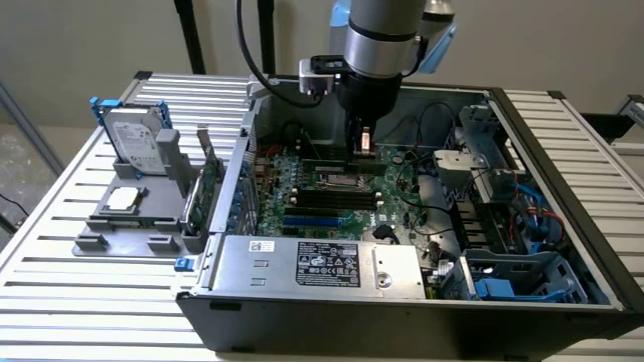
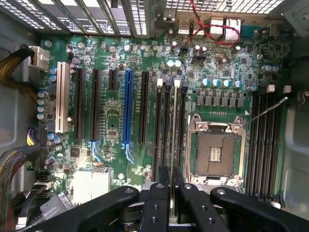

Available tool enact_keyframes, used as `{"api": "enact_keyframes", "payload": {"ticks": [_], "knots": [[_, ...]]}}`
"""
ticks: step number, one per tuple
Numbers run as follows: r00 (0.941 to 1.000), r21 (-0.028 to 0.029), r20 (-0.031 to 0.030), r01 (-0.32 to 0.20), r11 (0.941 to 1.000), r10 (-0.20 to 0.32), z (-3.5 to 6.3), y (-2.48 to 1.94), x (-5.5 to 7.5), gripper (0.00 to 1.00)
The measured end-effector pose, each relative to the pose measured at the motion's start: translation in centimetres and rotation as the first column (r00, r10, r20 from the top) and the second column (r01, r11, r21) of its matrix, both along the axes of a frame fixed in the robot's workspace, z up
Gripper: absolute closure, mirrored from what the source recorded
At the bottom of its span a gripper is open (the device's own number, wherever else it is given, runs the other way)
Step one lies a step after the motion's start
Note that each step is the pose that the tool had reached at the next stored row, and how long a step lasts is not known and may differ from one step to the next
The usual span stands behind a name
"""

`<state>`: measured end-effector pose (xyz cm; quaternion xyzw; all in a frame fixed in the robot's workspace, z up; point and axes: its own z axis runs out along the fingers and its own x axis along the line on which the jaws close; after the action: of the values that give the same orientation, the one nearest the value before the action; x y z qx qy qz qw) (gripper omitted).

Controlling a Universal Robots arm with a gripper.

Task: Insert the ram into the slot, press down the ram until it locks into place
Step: 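Insert the ram into the slot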

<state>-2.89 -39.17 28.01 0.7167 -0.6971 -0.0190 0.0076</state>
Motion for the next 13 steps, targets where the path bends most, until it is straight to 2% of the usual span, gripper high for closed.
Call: {"api": "enact_keyframes", "payload": {"ticks": [13], "knots": [[1.0000,0.0001,0.0000,0.000,1.0000,0.000,-2.37,-0.89,0.0,0.86]]}}
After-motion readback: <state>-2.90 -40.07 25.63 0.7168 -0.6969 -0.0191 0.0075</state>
